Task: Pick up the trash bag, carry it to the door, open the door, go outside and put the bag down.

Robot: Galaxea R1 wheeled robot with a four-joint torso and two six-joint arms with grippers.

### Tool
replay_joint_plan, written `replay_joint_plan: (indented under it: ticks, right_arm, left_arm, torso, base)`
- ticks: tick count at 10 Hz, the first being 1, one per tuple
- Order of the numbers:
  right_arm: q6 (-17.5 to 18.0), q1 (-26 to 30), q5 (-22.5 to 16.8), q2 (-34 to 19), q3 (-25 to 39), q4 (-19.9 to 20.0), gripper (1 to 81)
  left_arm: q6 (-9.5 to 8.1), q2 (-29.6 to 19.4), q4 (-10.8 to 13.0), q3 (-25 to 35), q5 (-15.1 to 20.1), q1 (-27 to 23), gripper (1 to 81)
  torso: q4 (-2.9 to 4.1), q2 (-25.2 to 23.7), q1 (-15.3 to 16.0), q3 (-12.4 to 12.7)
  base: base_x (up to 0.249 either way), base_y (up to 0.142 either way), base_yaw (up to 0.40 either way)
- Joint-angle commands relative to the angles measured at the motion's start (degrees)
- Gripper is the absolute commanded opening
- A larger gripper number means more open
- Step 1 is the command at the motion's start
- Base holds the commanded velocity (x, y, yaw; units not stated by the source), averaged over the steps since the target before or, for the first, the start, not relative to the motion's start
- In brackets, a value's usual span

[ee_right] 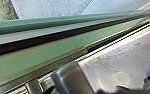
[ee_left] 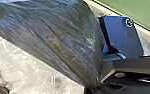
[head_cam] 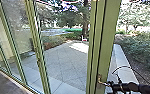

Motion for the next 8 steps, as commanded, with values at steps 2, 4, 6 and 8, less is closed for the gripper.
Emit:
replay_joint_plan:
  ticks: [2,4,6,8]
  right_arm:
    - [3.13,2.70,-2.15,3.82,-3.66,0.75,81.1]
    - [3.13,-1.16,-0.92,4.53,-4.46,0.31,81.1]
    - [3.04,-5.64,2.42,5.66,-4.89,-0.12,81.1]
    - [3.04,-8.62,2.69,7.43,-5.86,-2.24,81.1]
  left_arm:
    - [-0.07,-0.01,-0.24,-0.79,3.41,-2.81,1.0]
    - [-0.07,0.08,-0.24,-1.06,3.41,-2.81,1.0]
    - [-0.07,0.26,-0.15,-1.06,3.41,-2.80,1.0]
    - [-0.07,0.34,-0.15,-1.40,3.41,-2.72,1.0]
  torso:
    - [0.00,0.00,-0.02,0.02]
    - [0.00,0.00,-0.07,0.04]
    - [0.00,-0.02,-0.13,0.06]
    - [0.00,-0.02,-0.13,0.06]
  base:
    - [0.000,0.000,0.000]
    - [0.000,0.000,0.000]
    - [0.000,0.000,0.000]
    - [0.000,0.000,0.000]
